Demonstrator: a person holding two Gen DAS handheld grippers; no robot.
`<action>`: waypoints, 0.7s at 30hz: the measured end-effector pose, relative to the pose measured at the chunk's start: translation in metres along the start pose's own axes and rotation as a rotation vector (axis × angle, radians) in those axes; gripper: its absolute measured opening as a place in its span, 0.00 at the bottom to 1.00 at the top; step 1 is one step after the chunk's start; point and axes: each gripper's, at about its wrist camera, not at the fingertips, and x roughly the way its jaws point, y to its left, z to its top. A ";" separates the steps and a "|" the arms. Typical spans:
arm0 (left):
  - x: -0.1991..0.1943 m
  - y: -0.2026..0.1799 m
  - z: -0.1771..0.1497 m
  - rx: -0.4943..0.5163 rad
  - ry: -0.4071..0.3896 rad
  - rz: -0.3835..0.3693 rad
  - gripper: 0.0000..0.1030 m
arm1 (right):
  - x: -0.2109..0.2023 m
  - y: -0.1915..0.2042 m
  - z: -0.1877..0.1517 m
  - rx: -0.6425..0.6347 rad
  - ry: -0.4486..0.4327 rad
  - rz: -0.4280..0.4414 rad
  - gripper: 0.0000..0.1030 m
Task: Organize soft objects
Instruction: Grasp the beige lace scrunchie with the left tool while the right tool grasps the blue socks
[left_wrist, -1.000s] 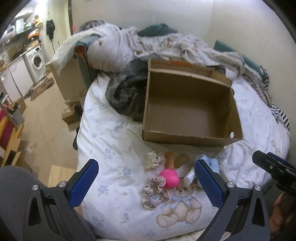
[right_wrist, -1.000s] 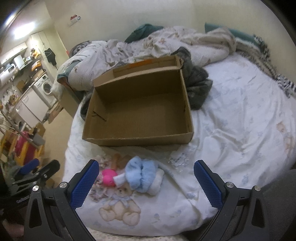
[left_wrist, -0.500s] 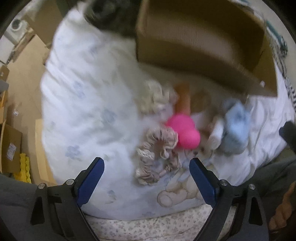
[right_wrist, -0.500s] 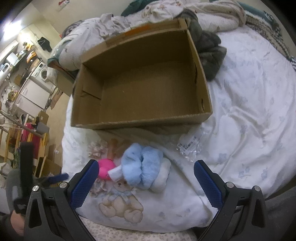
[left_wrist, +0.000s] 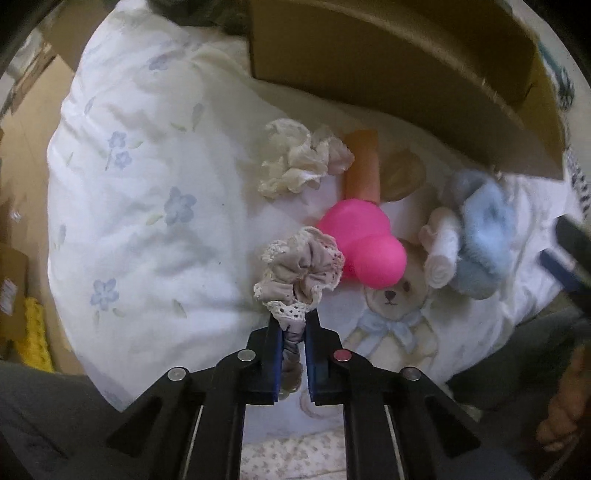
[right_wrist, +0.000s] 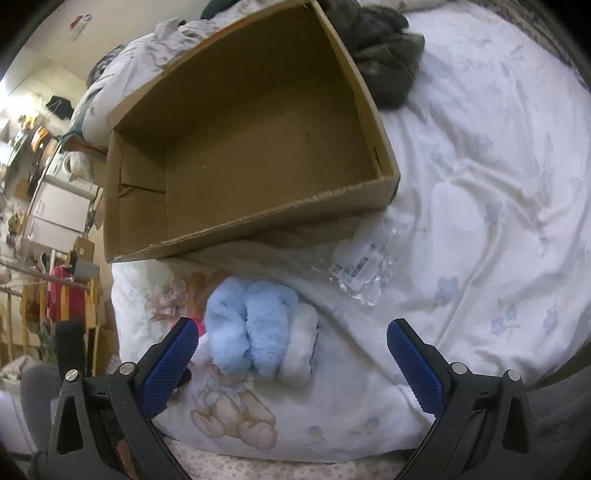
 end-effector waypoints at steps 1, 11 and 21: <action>-0.006 0.004 -0.002 -0.009 -0.012 -0.010 0.09 | 0.004 -0.001 0.000 0.013 0.014 0.009 1.00; -0.069 0.029 -0.011 -0.073 -0.179 -0.016 0.09 | 0.051 0.002 -0.004 0.026 0.160 0.035 0.84; -0.052 0.004 0.002 -0.068 -0.207 -0.008 0.09 | 0.025 0.020 -0.009 -0.074 0.064 0.050 0.32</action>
